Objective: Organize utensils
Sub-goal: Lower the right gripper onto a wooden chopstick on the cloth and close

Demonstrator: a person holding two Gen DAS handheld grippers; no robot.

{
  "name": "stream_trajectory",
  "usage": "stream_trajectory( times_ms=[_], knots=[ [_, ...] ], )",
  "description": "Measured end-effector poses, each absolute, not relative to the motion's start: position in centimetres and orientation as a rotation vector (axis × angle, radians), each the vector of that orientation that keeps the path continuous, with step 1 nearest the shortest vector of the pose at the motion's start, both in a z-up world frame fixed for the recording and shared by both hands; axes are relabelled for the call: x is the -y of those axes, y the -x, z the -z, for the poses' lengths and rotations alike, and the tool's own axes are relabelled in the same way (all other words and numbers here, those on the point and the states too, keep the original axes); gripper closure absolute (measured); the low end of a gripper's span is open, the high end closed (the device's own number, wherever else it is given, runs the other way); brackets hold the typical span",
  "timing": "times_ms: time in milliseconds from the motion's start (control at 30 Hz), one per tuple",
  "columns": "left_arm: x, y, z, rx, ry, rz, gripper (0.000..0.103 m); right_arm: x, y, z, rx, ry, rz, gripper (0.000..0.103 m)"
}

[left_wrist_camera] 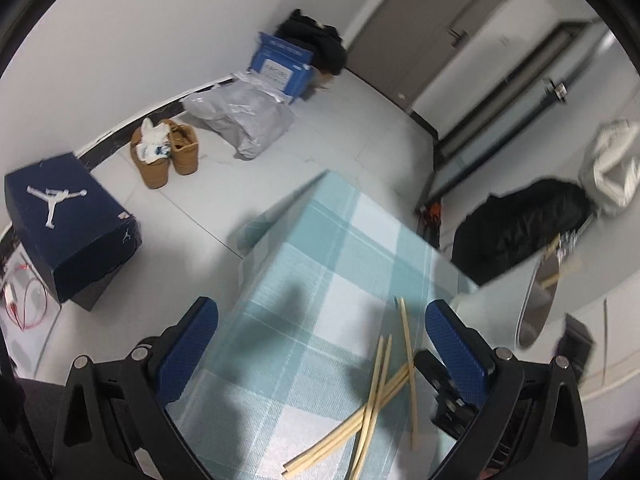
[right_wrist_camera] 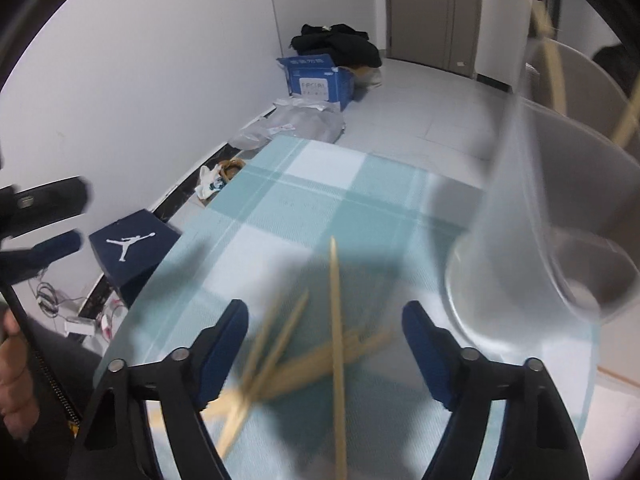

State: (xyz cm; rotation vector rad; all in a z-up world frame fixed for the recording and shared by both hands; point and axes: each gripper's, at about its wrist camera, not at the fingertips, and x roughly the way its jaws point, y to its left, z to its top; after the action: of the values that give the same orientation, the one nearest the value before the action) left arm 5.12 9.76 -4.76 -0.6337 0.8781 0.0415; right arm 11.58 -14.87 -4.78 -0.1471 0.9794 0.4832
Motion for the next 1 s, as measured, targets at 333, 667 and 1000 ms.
stream_trajectory(
  times_ms=[333,667,1000],
  knots=[
    [-10.6,-5.9,5.6,-0.902,0.715,-0.034,0.001,11.5,-15.6,7.9,-1.065,0.203,-0.334,0.065],
    [-11.3,-5.9,5.1,-0.89,0.768,0.005,0.001,11.8,-17.0,8.6,-1.121,0.233,-0.368,0.093],
    [-10.9,-5.9,5.0,-0.884,0.74,0.001,0.001,12.0,-15.8,6.3,-1.062,0.231,-0.435,0.099]
  ],
)
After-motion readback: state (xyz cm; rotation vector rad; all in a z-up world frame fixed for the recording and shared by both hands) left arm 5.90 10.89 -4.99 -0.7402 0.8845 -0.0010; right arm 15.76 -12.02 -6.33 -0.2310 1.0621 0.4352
